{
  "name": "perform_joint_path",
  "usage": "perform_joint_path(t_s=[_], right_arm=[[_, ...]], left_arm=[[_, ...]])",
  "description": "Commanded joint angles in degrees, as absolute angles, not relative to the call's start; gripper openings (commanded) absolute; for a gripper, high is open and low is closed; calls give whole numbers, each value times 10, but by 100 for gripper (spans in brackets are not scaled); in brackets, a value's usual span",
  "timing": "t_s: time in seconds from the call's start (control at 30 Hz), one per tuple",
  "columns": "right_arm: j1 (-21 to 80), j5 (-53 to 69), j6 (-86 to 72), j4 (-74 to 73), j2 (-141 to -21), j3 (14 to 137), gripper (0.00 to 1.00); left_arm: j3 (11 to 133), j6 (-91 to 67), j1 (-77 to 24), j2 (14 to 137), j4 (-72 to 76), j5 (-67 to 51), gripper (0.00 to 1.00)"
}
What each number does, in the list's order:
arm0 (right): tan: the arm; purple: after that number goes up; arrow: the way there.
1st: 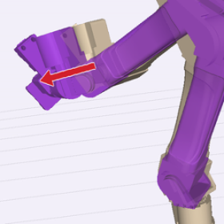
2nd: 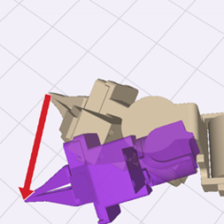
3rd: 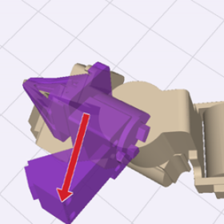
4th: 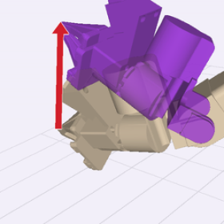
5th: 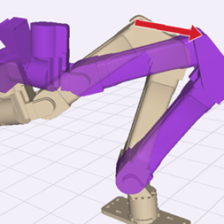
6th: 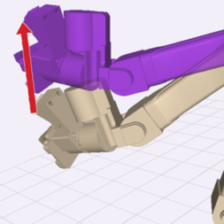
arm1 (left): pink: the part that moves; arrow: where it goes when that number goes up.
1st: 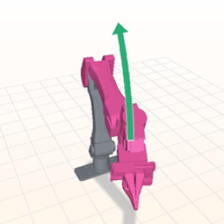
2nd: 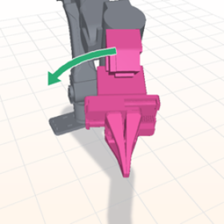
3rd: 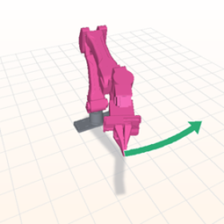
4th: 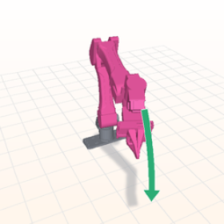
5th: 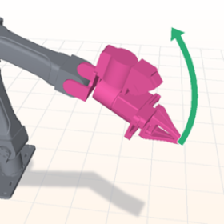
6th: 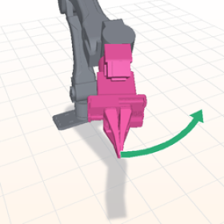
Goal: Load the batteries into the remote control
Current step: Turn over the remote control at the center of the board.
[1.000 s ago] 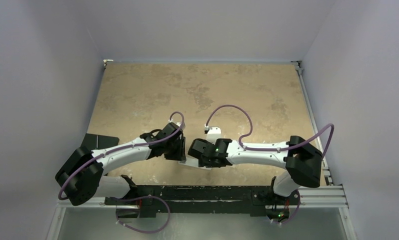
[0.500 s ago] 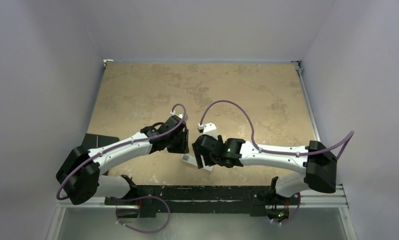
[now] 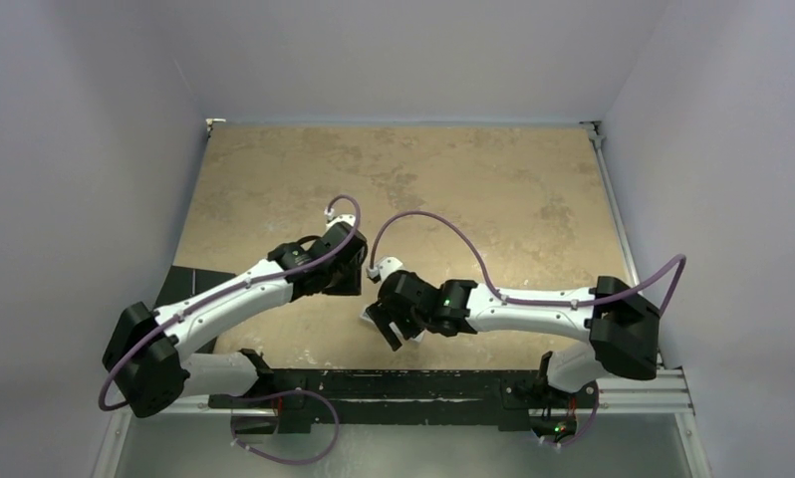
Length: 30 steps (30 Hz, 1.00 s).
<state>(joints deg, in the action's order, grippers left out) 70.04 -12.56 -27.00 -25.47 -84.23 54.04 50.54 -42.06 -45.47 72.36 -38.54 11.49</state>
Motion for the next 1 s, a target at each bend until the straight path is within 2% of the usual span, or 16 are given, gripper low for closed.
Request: perform_joint_path(t_s=[0.0, 0.23, 0.5, 0.8, 0.97], right_arm=[[690, -105, -229, -222, -860, 533, 83], [666, -82, -222, -206, -889, 520, 82], [662, -76, -221, -202, -912, 519, 75], [657, -74, -227, -201, -933, 519, 63], [657, -74, -229, -202, -940, 517, 52]], left_arm=[[531, -454, -457, 676, -431, 168, 36], [526, -486, -457, 614, -467, 188, 36], [516, -503, -457, 578, -482, 187, 36], [507, -504, -457, 558, -470, 163, 36], [499, -508, -457, 552, -463, 152, 37]])
